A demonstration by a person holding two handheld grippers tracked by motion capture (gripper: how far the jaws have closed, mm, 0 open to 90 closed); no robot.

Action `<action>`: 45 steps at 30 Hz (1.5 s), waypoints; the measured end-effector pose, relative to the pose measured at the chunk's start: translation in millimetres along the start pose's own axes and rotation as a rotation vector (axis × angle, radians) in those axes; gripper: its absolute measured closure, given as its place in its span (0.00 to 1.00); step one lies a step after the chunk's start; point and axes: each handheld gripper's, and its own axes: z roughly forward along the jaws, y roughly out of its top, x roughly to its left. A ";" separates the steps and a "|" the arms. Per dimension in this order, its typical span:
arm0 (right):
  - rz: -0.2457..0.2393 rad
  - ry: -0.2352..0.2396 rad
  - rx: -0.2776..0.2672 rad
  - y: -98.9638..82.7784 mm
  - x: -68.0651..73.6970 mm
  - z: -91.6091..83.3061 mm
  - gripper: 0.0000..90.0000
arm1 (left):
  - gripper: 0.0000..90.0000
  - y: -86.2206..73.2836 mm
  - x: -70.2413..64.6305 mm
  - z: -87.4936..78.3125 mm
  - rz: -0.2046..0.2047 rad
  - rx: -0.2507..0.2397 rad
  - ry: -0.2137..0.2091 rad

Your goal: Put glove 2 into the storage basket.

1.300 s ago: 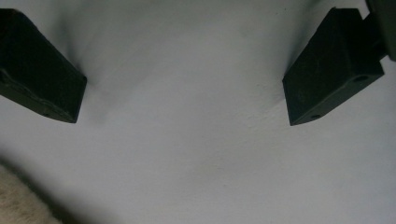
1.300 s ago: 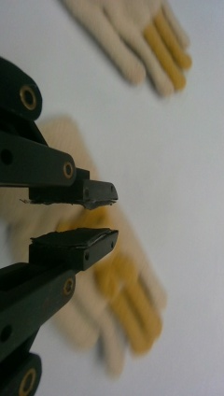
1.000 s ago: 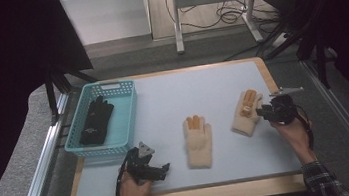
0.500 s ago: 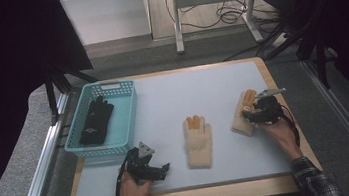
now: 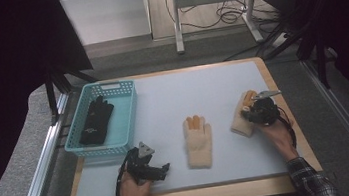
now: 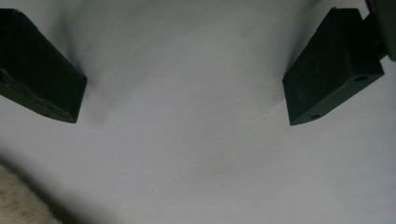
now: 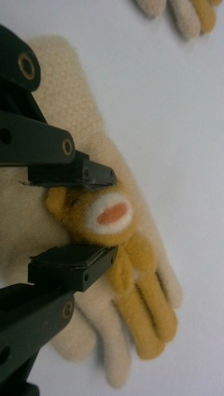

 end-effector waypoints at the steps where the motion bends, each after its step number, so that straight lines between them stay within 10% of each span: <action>1: -0.001 0.003 -0.005 0.3 0.2 -1.6 0.68 | 0.00 0.0 0.0 0.0 0.000 0.000 0.000; 19: -0.077 0.103 -0.091 18.9 28.0 -36.6 0.69 | 0.00 0.0 0.0 -0.1 0.001 0.001 0.000; 45: -0.314 0.455 -0.115 49.5 142.9 -41.7 0.68 | 0.00 0.0 0.0 0.0 0.001 -0.001 0.001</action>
